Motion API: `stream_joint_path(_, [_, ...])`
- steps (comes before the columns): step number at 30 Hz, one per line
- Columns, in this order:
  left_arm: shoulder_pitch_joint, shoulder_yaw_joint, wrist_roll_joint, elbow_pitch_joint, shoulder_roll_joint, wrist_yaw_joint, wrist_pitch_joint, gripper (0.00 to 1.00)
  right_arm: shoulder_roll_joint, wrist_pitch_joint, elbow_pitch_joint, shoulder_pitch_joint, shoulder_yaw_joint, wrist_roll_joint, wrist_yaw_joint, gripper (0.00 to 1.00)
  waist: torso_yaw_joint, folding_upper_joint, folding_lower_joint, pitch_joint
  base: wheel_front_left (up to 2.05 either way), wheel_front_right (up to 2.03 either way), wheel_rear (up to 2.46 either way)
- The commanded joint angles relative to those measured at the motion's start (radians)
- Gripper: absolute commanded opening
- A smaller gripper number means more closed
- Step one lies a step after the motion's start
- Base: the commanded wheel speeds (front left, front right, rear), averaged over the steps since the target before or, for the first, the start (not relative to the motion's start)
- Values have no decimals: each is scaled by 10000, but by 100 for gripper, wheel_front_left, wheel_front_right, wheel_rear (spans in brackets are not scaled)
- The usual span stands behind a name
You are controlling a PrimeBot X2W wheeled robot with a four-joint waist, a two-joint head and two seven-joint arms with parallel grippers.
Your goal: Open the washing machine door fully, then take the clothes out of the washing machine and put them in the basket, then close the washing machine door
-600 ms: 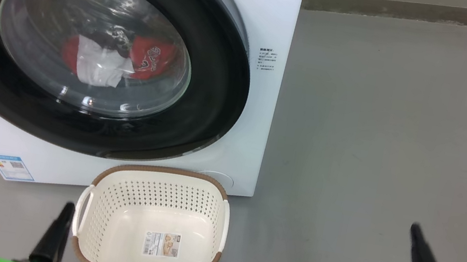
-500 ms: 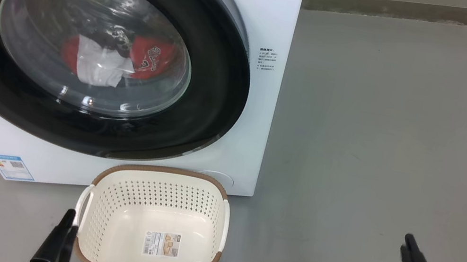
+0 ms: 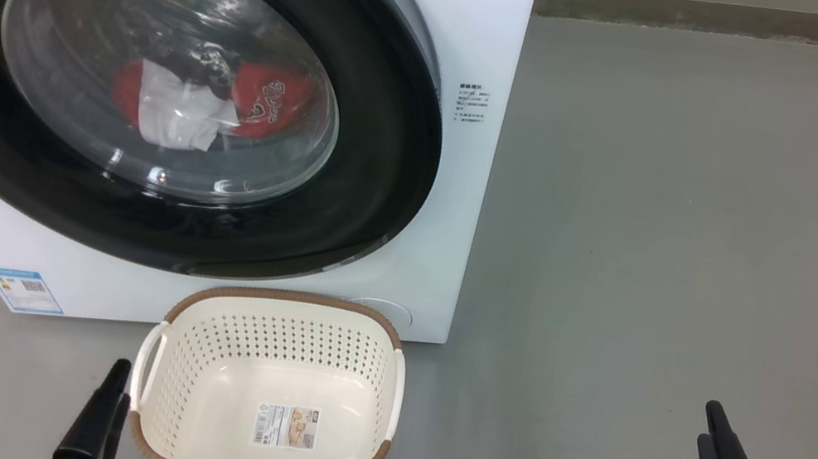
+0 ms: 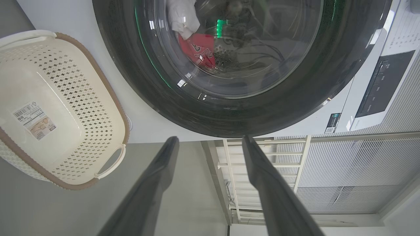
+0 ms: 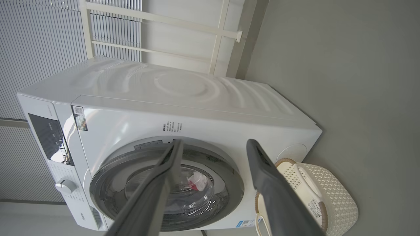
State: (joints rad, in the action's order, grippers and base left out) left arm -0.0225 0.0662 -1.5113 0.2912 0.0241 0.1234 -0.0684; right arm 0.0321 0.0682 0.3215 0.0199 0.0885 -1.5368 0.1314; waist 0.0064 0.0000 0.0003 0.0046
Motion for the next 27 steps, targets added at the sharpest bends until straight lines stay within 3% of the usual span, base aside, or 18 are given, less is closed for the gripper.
stream_joint_path(1, [-94,62,297,-361,124,12,111,100,199,-142,-302,147,-59,314,-1,100,7,0,-2,1,0,0,0])
stream_joint_path(17, [111,8,2826,-746,145,-42,586,100,437,-612,-359,55,-532,2270,-2,100,61,0,-2,15,0,0,0])
stream_joint_path(27, [223,-191,4496,-969,158,-368,883,100,550,-906,-423,-38,-755,3618,-3,100,107,0,-2,46,0,0,0])
